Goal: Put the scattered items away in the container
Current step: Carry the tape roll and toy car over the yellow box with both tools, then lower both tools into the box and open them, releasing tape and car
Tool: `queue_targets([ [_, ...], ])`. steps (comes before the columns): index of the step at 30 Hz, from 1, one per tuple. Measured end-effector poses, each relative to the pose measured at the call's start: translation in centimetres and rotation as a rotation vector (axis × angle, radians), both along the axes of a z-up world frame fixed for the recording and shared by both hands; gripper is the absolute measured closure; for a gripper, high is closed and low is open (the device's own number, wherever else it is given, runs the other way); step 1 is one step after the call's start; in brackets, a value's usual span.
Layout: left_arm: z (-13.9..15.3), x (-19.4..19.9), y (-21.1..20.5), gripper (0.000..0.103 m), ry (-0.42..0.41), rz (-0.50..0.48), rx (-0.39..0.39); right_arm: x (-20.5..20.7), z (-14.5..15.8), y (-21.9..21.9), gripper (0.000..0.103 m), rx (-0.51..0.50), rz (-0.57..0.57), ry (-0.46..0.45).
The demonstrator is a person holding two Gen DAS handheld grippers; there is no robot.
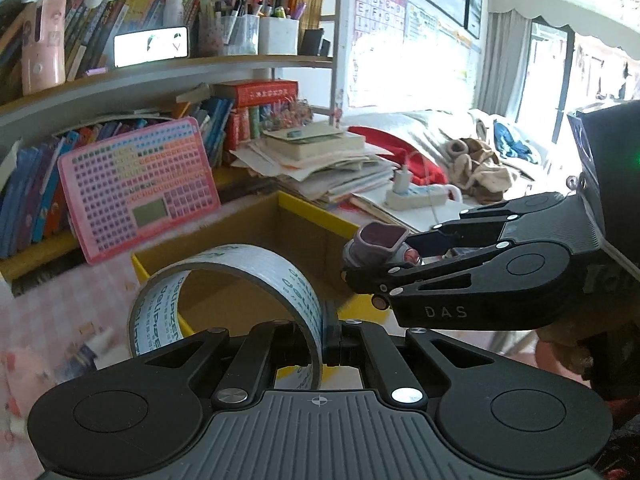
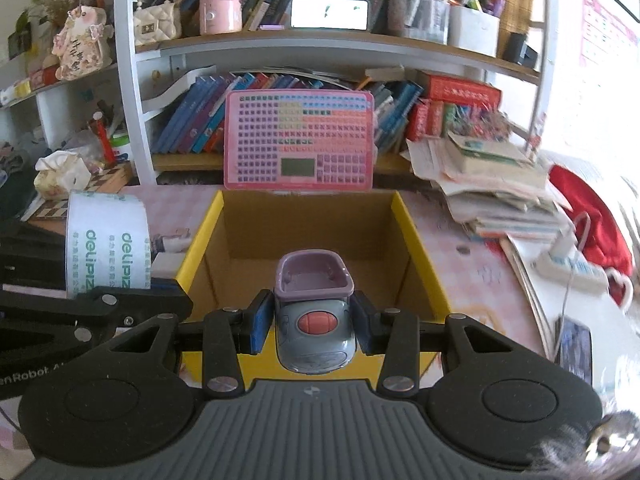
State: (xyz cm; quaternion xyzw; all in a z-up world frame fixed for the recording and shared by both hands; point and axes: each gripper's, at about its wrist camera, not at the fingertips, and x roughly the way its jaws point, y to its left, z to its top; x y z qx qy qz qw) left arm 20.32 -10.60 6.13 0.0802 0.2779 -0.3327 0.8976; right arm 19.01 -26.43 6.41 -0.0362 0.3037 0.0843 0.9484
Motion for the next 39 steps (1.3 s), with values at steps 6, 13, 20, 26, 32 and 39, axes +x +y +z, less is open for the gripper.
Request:
queue_targets([
  [6,-0.5,4.2,-2.2,0.099,0.018,0.019,0.053,4.7,-0.4,-1.0,0.063,-0.069,0.108,0.016],
  [13,-2.1,9.3,-5.3,0.099,0.050,-0.033,0.230,11.1,-2.2,-0.8,0.063,-0.296,0.320,0.050],
  [20,-5.4,12.9,-7.6,0.098,0.124,-0.080,0.405,16.1,-5.8,0.4,0.063,-0.458,0.524,0.179],
  [26,-7.8,14.7,-8.5,0.098,0.165,-0.085,0.488,18.9,-8.7,0.8,0.063,-0.488,0.585,0.290],
  [32,-8.8,15.2,-9.0,0.095,0.178,-0.098,0.521,20.3,-9.8,0.7,0.063,-0.502,0.606,0.321],
  [39,-9.7,15.7,-9.0,0.092,0.192,-0.086,0.536,21.4,-10.2,0.7,0.063,-0.505,0.606,0.324],
])
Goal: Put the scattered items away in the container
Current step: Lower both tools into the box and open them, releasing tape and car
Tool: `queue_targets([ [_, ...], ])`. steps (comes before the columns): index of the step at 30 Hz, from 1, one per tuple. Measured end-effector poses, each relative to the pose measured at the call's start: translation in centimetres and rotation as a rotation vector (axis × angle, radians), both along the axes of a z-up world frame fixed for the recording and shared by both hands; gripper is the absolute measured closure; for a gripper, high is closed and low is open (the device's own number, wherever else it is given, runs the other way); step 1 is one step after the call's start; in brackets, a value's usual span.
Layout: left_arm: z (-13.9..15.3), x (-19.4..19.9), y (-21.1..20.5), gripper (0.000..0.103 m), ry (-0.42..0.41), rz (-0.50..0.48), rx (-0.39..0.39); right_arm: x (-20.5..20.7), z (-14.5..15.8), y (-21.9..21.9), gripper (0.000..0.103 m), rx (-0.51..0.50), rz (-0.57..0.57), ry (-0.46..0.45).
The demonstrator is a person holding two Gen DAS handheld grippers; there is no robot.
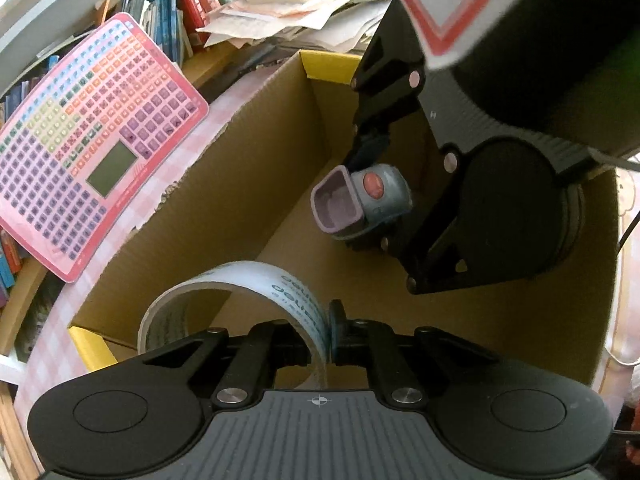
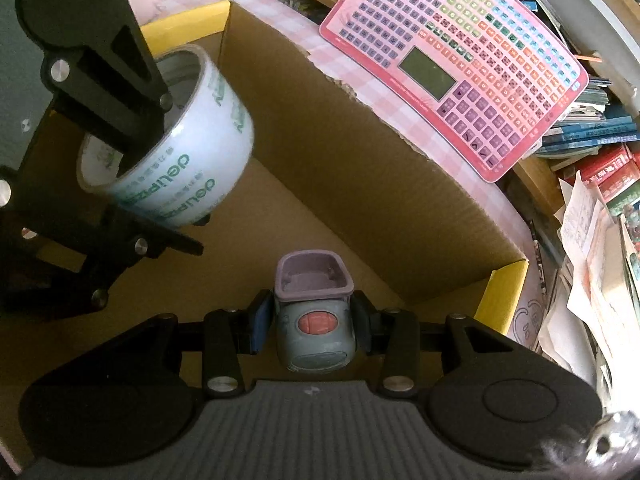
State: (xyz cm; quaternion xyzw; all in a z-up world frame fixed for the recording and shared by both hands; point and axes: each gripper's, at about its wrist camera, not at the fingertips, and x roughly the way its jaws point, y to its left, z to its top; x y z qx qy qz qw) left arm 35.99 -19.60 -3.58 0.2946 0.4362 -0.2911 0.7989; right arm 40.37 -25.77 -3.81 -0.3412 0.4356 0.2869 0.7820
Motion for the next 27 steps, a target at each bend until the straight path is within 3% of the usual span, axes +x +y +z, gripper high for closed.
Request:
queue_targets([
  [4,-0.2,0.3,-0.1,0.091,0.002,0.003,0.007,0.1,-0.3,-0.1,0.063,-0.006,0.003,0.011],
  [9,-0.3,0.4,-0.2,0.072,-0.002,0.008,0.015,0.3,-0.4,-0.1,0.063,-0.005,0.006,0.004],
  [11,-0.3,0.4,-0.3,0.069,-0.016,0.004,0.018,0.1,-0.2,0.0,0.058,0.000,0.005,-0.007],
  [15,-0.2,0.2,-0.4,0.044,-0.055,0.014,0.038,0.2,0.0,-0.1,0.055,0.010,0.001,-0.015],
  [18,0.1,-0.2,-0.5,0.031,-0.100,0.011,0.052,0.1,0.3,-0.3,0.052,0.019,-0.004,-0.019],
  [27,2.7,-2.1,0.6,0.026,-0.169,0.024,-0.003,-1.3,3.0,-1.3,0.044,0.080,-0.033,-0.053],
])
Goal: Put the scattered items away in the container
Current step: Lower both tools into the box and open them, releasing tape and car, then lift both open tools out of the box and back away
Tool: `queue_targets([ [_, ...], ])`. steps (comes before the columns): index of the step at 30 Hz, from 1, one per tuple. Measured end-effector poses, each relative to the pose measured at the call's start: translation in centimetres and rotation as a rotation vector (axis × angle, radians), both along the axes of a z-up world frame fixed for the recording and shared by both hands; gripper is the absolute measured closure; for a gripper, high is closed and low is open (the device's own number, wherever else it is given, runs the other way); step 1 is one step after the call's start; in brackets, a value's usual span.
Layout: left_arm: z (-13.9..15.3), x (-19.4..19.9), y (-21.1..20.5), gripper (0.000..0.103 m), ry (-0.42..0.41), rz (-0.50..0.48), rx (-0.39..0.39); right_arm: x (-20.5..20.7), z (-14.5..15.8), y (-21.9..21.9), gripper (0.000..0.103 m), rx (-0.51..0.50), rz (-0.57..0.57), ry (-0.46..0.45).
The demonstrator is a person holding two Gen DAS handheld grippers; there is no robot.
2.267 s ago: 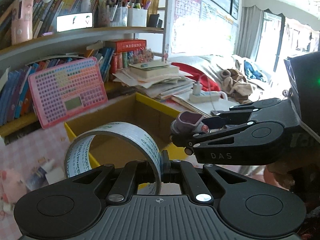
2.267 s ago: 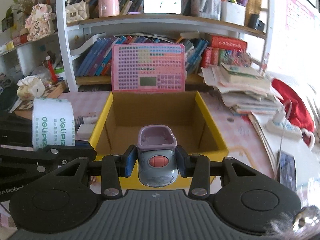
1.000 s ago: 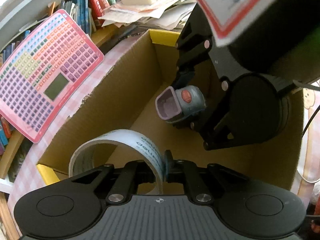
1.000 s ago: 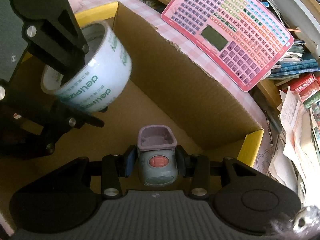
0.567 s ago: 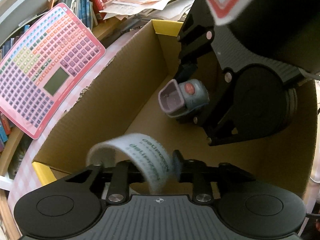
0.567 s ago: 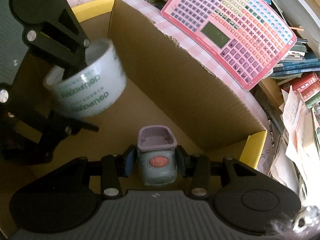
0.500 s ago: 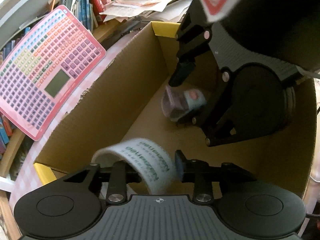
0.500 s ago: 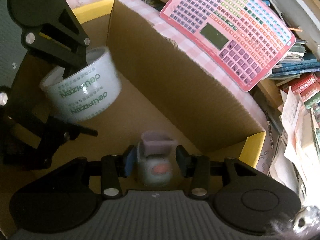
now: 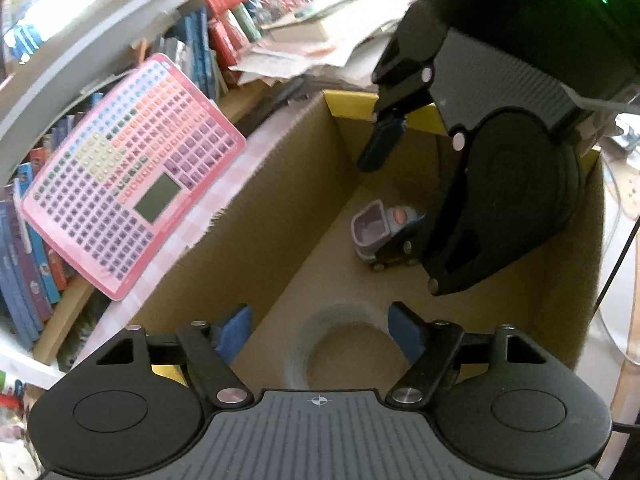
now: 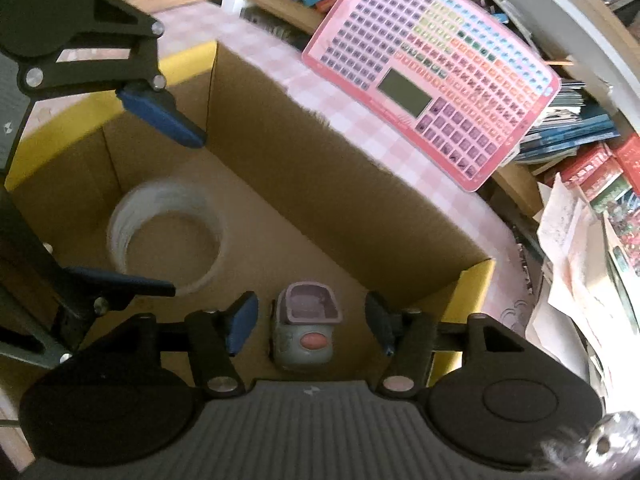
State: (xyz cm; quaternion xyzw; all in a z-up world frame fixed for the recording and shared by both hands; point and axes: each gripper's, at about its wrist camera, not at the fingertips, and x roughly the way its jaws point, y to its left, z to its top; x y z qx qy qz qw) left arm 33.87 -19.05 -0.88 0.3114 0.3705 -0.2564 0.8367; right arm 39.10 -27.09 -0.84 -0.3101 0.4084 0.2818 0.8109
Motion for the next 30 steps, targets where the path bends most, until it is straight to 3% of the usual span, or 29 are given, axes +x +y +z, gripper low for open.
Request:
queue_targets([
  [5,1.7,-1.5,1.1,0.026,-0.042,0.030,-0.056,-1.4,2.0,-0.3,0.035,0.021,-0.031,-0.054],
  [16,5.8,-5.2,4.9,0.022,-0.137,0.139,-0.217,-6.6,6.4,-0.6,0.032,0.149,-0.134,-0.156],
  [30,8.2,-11.6,9.2,0.021,-0.191,0.182,-0.368,-13.2,9.4,-2.1,0.030,0.355,-0.396,-0.239],
])
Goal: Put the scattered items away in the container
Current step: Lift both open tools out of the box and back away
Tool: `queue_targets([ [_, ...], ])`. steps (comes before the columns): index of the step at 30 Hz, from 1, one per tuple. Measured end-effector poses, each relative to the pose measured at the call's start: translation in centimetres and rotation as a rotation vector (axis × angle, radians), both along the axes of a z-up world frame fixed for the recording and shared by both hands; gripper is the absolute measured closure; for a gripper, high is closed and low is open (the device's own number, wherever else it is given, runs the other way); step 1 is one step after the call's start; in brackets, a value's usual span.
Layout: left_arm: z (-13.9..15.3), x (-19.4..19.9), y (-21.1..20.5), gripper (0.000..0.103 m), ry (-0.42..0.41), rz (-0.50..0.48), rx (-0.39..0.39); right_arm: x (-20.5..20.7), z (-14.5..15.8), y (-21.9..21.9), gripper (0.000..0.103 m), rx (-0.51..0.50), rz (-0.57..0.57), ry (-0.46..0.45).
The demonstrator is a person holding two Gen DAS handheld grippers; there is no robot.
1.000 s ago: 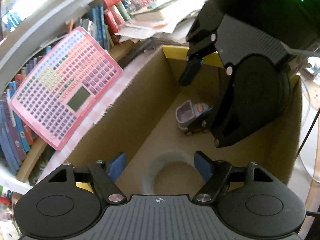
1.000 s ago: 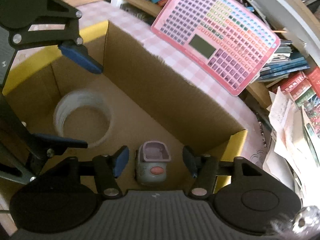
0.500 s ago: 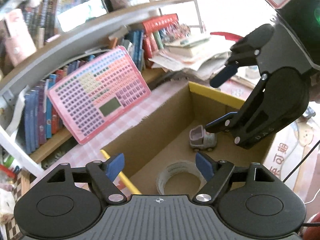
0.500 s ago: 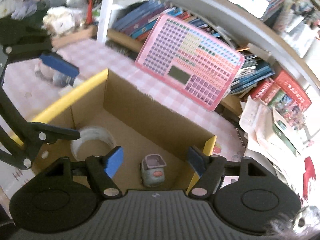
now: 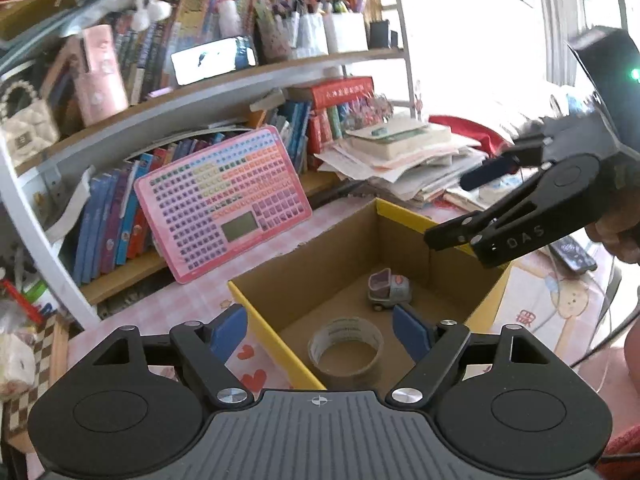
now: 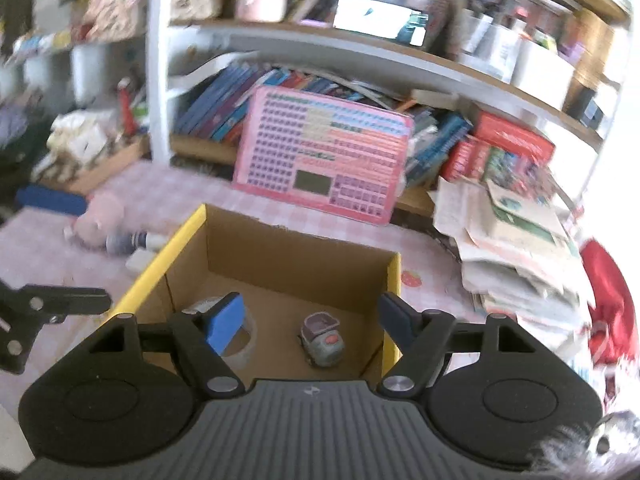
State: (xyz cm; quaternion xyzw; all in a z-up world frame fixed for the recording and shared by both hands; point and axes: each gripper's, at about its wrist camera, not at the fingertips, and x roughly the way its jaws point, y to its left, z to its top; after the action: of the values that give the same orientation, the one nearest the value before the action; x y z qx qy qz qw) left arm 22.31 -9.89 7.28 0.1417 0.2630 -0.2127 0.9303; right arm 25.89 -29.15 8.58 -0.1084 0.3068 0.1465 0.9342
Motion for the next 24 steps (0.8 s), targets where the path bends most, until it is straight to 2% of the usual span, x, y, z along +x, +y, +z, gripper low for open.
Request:
queue_targets([
  [5,-0.1,-2.4,1.7,0.020,0.001,0.018,-0.047,-3.3,0.1,0.1,0.030,0.036,-0.090,-0.029],
  [12,-0.4,-5.6,4.4,0.020,0.016,0.033,-0.068,-8.1,0.0,1.0,0.030,0.042,-0.183,-0.060],
  [24,-1.2,-11.2,8.1,0.020,0.037,0.025,-0.081,-15.6,-1.7,2.9,0.027,0.060,-0.310,-0.033],
])
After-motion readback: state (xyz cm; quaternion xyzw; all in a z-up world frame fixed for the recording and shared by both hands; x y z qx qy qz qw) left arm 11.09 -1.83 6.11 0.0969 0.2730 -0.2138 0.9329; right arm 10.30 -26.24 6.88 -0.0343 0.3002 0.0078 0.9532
